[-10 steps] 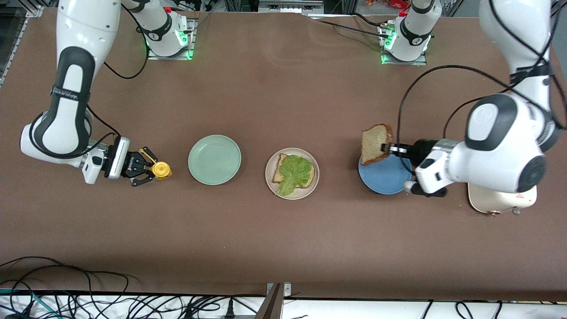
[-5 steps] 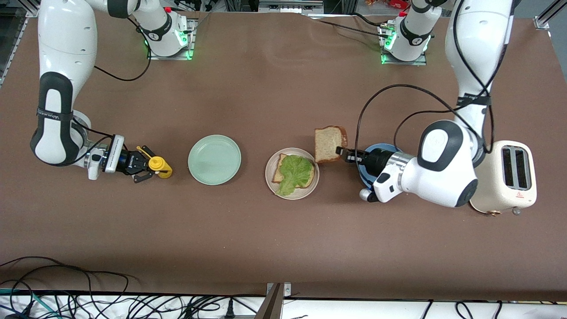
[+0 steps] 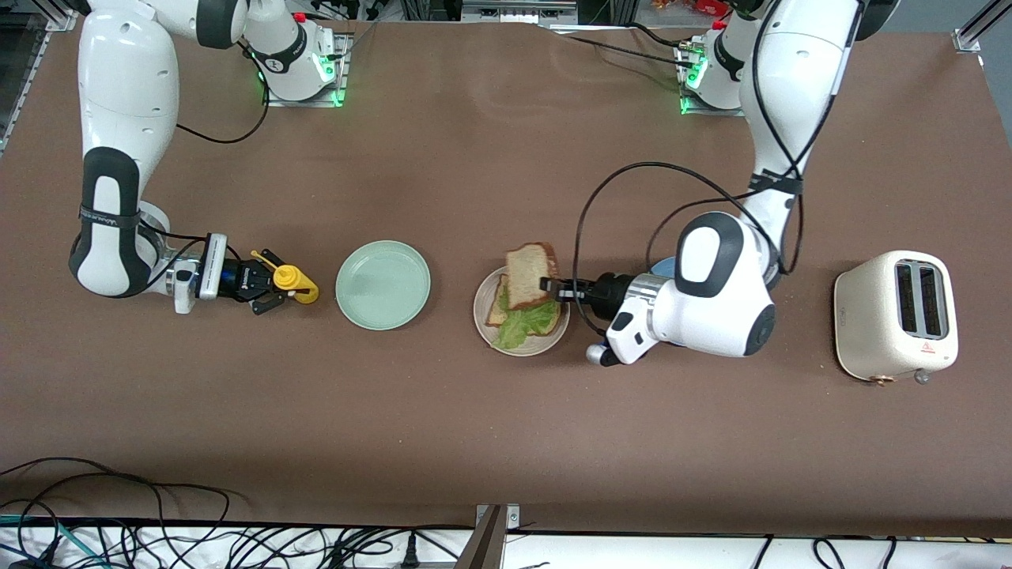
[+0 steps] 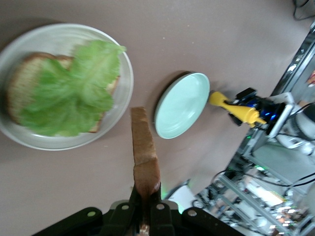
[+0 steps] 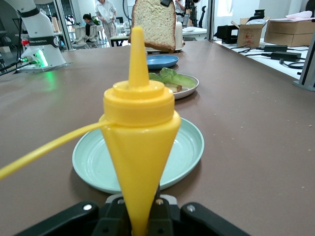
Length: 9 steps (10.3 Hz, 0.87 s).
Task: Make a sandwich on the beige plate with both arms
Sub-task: 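Carry the bread slice with the left gripper over the lettuce, then lower the bread onto the lettuce while the right gripper releases the mustard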
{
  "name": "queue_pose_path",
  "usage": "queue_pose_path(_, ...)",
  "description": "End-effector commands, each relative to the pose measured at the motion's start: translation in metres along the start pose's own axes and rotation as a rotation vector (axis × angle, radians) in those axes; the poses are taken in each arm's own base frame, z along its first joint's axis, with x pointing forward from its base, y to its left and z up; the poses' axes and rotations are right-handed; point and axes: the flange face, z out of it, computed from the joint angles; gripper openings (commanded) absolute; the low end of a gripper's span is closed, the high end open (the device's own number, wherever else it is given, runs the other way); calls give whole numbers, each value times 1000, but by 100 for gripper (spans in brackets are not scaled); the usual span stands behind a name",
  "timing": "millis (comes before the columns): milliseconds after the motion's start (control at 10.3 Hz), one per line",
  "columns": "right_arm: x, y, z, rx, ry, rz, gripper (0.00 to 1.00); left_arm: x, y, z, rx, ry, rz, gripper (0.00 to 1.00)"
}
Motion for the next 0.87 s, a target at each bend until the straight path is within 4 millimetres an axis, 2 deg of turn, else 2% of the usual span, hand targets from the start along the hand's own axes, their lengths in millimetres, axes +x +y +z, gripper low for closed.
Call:
queue_pose_path(0, -11, -4, -2, -33, 93, 11, 72, 8, 1, 2, -56, 15, -53, 0)
queue_pose_path(97, -15, -4, -12, -68, 114, 5, 100, 16, -2, 6, -63, 59, -63, 0)
queue_pose_path(194, -15, -3, -13, -70, 111, 3, 100, 17, -3, 16, -57, 66, -62, 0)
queue_pose_path(388, -14, -1, -20, -71, 103, -3, 100, 23, -6, 23, -58, 92, -66, 0)
queue_pose_path(485, -20, -2, -33, -81, 87, 9, 100, 24, -7, 33, -52, 95, -67, 0)
queue_pose_path(581, -24, -2, -48, -73, 58, 18, 100, 26, -5, 34, -54, 117, -68, 0)
queue_pose_path(775, -25, 7, -91, -33, -46, 20, 100, 29, -11, 44, -47, 118, -74, 0)
